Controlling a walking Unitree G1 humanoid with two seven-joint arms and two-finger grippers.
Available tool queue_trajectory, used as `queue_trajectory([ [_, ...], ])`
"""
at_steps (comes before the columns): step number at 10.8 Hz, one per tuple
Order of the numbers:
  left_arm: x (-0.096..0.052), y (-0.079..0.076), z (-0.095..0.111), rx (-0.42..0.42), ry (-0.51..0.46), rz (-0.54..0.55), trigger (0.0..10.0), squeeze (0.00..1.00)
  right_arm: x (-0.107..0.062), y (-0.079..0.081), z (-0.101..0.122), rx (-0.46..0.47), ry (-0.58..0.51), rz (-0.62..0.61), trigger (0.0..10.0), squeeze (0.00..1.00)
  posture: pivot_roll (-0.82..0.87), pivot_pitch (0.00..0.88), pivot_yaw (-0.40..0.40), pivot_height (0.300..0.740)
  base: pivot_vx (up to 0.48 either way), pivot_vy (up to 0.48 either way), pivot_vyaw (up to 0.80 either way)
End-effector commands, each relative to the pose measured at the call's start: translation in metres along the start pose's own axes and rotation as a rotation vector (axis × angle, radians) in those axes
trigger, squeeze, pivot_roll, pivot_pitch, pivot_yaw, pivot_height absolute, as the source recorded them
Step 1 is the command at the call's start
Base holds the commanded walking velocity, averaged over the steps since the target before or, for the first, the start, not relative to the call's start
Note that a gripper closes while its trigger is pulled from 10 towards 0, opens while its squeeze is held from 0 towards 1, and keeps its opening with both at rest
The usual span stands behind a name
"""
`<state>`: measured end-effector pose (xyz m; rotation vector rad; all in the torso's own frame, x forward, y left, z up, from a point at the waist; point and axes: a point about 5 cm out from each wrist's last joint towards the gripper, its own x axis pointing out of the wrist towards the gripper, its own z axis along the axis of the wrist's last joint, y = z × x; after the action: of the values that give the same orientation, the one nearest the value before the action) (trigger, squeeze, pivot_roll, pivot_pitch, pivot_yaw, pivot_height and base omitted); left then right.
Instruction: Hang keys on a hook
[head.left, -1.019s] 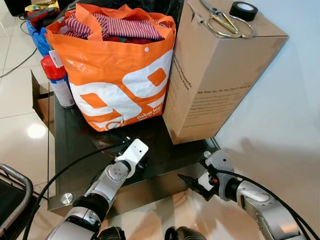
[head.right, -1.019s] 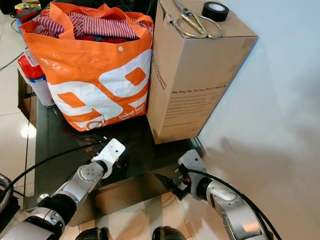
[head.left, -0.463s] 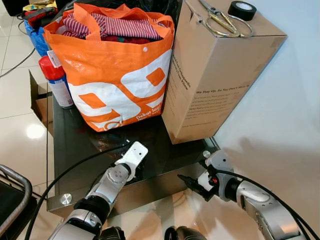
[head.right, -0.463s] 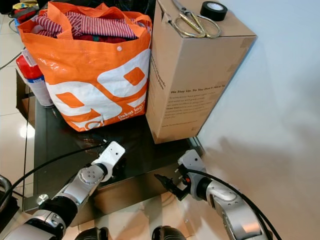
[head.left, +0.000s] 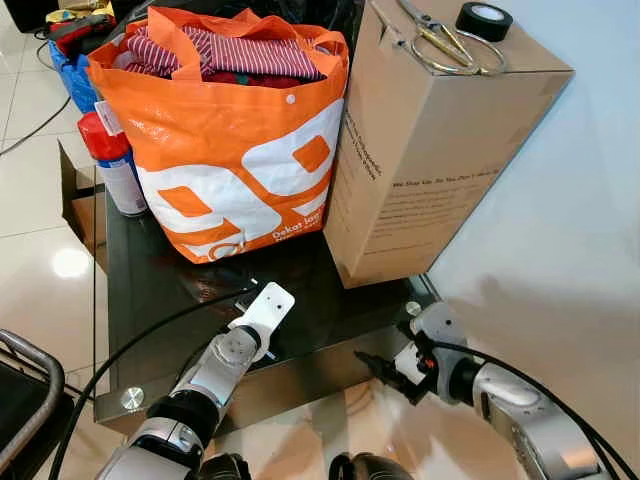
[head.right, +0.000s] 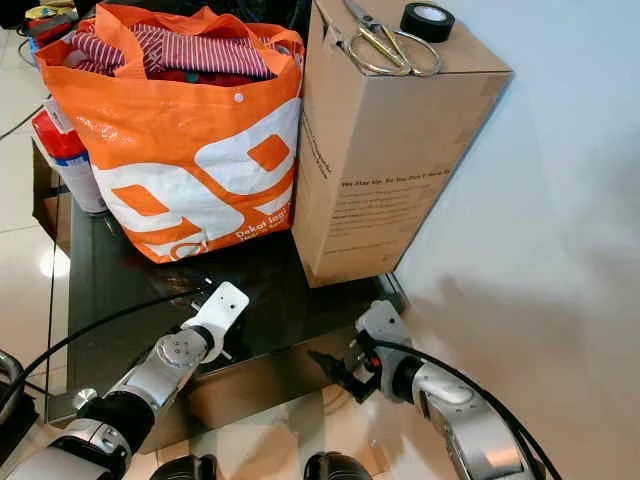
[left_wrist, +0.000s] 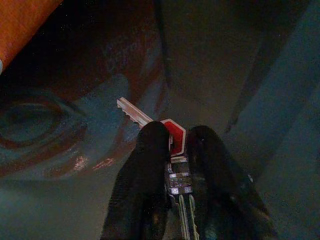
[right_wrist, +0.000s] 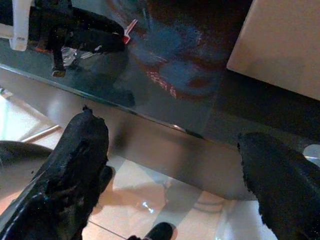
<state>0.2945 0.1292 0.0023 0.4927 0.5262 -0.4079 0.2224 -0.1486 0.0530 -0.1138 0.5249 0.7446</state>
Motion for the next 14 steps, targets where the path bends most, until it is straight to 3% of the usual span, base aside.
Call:
queue_trajectory([
  [1, 0.0, -0.005, -0.005, -0.002, 0.031, -0.014, 0.0, 0.0, -0.004, 0.0, 0.002, -0.005, -0.003, 0.005, 10.0, 0.0, -0.15, 0.119, -0.116, 0.74, 0.0, 0.0, 0.0],
  [4, 0.0, -0.005, -0.004, -0.003, 0.029, -0.012, 0.0, 0.0, -0.003, 0.0, 0.004, -0.008, -0.01, 0.027, 10.0, 0.0, -0.15, 0.112, -0.117, 0.74, 0.0, 0.0, 0.0],
  [8, -0.002, 0.0, 0.003, 0.005, -0.017, -0.009, 0.0, 0.0, 0.003, -0.01, 0.01, -0.027, -0.047, -0.008, 10.0, 0.0, -0.13, 0.004, -0.097, 0.74, 0.0, 0.0, 0.0],
  [10, -0.004, 0.007, 0.005, -0.004, -0.048, 0.011, 0.0, 0.0, 0.004, -0.012, 0.012, -0.013, -0.066, -0.028, 10.0, 0.0, -0.12, 0.0, -0.095, 0.74, 0.0, 0.0, 0.0],
  [11, -0.012, 0.031, 0.009, -0.052, -0.113, 0.081, 0.0, 0.0, 0.005, -0.016, 0.009, 0.01, -0.087, -0.069, 10.0, 0.0, -0.09, 0.0, -0.096, 0.74, 0.0, 0.0, 0.0],
  [12, -0.014, 0.033, 0.01, -0.057, -0.124, 0.085, 0.0, 0.0, 0.005, -0.017, 0.008, 0.013, -0.092, -0.075, 10.0, 0.0, -0.09, 0.0, -0.096, 0.74, 0.0, 0.0, 0.0],
  [14, -0.031, 0.052, 0.028, -0.124, -0.311, 0.055, 0.0, 0.0, 0.003, -0.02, 0.012, 0.016, -0.146, -0.152, 10.0, 0.0, -0.08, 0.0, -0.086, 0.74, 0.0, 0.0, 0.0],
])
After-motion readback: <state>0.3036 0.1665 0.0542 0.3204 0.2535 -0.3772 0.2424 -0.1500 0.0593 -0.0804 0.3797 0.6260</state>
